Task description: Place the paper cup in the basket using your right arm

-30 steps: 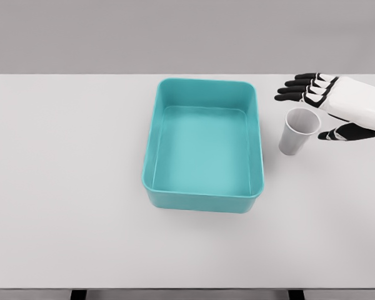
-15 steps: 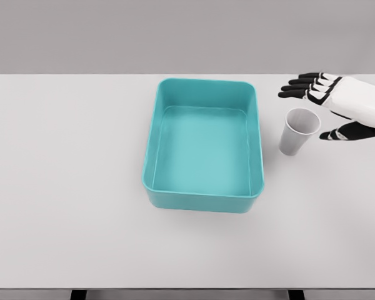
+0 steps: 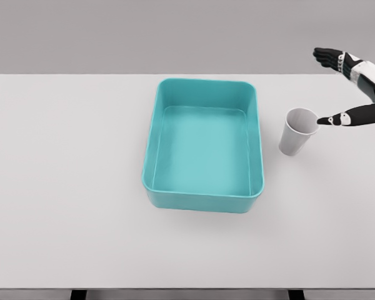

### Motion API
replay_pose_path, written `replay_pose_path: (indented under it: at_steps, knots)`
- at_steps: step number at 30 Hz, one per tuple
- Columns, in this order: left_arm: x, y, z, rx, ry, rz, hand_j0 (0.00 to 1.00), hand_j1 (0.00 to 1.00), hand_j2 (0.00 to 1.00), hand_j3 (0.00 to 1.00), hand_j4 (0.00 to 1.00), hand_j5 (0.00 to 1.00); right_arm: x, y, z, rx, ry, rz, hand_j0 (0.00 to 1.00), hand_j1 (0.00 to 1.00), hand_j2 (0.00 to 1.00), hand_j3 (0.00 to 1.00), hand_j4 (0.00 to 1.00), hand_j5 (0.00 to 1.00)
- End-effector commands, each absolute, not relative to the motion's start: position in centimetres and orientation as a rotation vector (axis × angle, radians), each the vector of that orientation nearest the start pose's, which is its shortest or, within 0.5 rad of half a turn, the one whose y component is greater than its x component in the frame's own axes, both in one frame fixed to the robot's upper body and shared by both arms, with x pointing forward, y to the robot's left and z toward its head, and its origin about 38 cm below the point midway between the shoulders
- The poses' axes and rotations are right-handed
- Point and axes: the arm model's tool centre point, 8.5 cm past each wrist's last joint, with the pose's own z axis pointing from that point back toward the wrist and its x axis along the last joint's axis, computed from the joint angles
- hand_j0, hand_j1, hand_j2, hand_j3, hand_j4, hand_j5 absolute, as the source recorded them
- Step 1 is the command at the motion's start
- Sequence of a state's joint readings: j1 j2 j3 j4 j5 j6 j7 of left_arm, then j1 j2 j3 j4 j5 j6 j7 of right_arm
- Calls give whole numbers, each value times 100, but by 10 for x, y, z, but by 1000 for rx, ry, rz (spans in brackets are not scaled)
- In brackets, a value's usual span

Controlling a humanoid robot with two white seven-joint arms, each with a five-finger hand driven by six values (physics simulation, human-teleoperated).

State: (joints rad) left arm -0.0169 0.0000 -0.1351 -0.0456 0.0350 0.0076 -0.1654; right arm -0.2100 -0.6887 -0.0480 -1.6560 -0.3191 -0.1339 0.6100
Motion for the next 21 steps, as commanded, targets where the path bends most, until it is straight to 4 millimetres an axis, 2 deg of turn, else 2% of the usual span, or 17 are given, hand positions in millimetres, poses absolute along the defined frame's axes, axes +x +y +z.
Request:
replay_pose_path:
  at_steps: [1,2,3,5,7,10,16,21]
  knots:
    - [25,256,-263,-81,-42,-106,100,100,100,100,100,100,391,-383,254,25,-1805,801,100,100,100,100,100,100]
    - [25,256,-263,-81,-42,-106,100,100,100,100,100,100,390,-387,252,27,-1826,752,100,100,100,100,100,100]
    - [25,256,-263,-81,-42,-106,100,100,100,100,100,100,389,-404,245,11,-1816,663,100,100,100,100,100,100]
    - [25,256,-263,-81,-42,-106,100,100,100,100,100,100,391,-422,229,14,-1794,561,100,100,100,100,100,100]
    - [25,256,-263,-81,-42,-106,100,100,100,100,100,100,392,-427,216,21,-1771,523,100,100,100,100,100,100]
    - [25,256,-262,-81,-42,-104,100,100,100,100,100,100,391,-423,192,55,-1738,478,100,100,100,100,100,100]
    - [25,256,-263,-81,-42,-106,100,100,100,100,100,100,382,-422,167,71,-1688,459,100,100,100,100,100,100]
    - [25,256,-263,-81,-41,-106,100,100,100,100,100,100,384,-419,134,105,-1617,433,100,100,100,100,100,100]
